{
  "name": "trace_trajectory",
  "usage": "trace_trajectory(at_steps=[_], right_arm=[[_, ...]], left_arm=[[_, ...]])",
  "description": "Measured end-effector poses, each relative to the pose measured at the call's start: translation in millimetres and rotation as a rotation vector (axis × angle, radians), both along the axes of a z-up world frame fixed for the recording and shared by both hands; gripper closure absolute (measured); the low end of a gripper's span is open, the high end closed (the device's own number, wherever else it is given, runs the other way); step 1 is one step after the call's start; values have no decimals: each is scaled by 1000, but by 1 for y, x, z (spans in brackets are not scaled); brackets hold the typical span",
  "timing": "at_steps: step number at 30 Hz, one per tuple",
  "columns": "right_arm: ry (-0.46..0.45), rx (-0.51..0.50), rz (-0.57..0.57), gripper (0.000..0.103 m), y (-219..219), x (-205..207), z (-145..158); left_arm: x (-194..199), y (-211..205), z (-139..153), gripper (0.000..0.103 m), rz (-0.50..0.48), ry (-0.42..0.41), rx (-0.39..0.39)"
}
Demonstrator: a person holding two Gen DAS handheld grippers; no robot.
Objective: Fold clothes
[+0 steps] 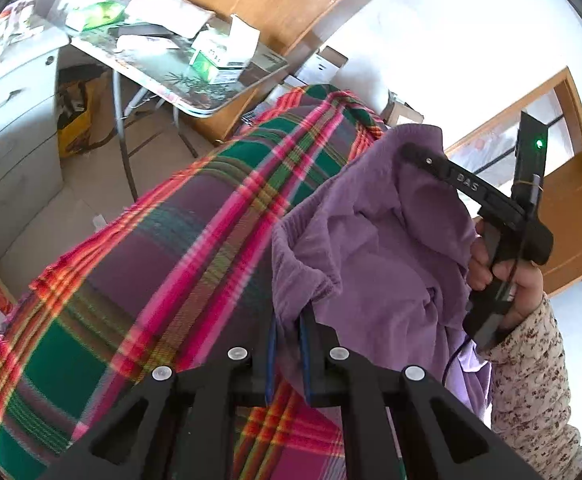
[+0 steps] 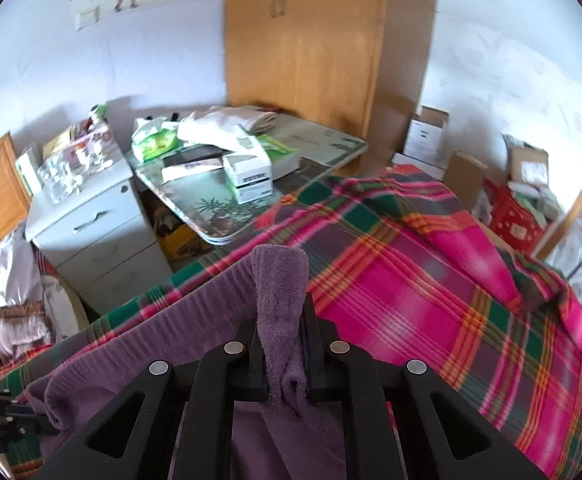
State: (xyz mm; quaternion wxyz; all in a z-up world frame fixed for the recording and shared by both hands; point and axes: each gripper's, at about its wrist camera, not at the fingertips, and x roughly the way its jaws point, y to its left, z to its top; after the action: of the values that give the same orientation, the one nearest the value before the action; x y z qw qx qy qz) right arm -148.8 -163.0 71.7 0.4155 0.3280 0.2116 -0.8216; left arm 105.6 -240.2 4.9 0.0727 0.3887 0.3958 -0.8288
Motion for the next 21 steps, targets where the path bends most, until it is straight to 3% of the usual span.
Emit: trace_trajectory(at_steps=[7,12,17,21], right_arm=[[-7,44,35,91,-28,5,-20],[-43,87,18,81,-33,5,-38],[-78,46,-18,63,-14,9,-25],[-99,-8,-52,63,17,19,-4]], left_arm=[[12,-8,-9,93,26,-24,23],[15,-9,-12,93,31,-30,31],[18,-10,-13,93,37,-32,30],[19,-10,-14,92,38,-38,19]])
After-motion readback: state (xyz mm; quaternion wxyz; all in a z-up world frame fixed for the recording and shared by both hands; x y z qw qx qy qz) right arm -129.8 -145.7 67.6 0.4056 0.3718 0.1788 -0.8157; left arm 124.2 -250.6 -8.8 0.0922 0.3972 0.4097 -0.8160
